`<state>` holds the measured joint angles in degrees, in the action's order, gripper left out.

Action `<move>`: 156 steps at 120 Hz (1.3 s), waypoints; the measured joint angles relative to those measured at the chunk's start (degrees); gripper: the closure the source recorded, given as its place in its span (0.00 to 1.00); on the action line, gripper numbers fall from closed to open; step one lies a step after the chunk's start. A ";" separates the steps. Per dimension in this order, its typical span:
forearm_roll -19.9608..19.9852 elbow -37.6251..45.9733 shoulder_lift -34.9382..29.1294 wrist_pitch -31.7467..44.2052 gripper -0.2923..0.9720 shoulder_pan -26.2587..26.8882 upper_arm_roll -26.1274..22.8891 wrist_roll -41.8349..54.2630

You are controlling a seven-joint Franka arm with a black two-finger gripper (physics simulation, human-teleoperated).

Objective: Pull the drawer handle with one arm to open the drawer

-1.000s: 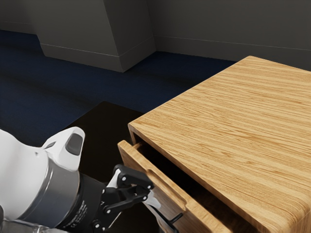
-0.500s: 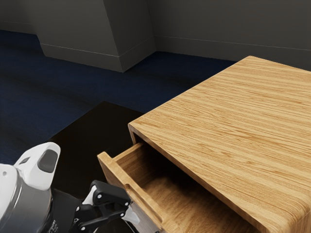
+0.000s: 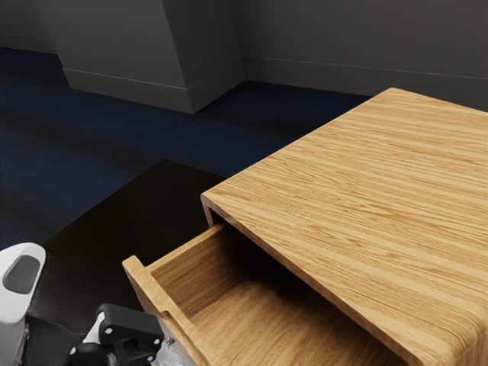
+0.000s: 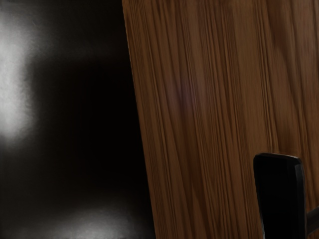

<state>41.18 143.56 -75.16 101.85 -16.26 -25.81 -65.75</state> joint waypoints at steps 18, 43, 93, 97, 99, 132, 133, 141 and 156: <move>-1.82 0.98 -1.05 -0.63 0.24 1.36 2.10 -0.05; -2.69 1.44 -2.58 -1.77 0.24 2.13 2.33 -0.14; -5.45 2.18 -5.16 -4.27 0.24 3.98 4.26 -0.69; -5.52 2.19 -5.27 -4.48 0.24 4.01 4.28 -0.74; -5.57 2.19 -5.35 -4.58 0.24 4.02 4.28 -0.76; -6.07 2.19 -6.82 -6.51 0.24 5.27 4.85 -1.36; -6.07 2.18 -6.84 -6.57 0.24 5.32 4.83 -1.39; -6.07 2.10 -6.97 -6.95 0.24 5.80 4.68 -1.56; -6.01 1.89 -7.49 -7.69 0.24 6.24 4.43 -1.90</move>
<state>35.17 145.45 -82.65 94.16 -10.02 -21.38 -67.66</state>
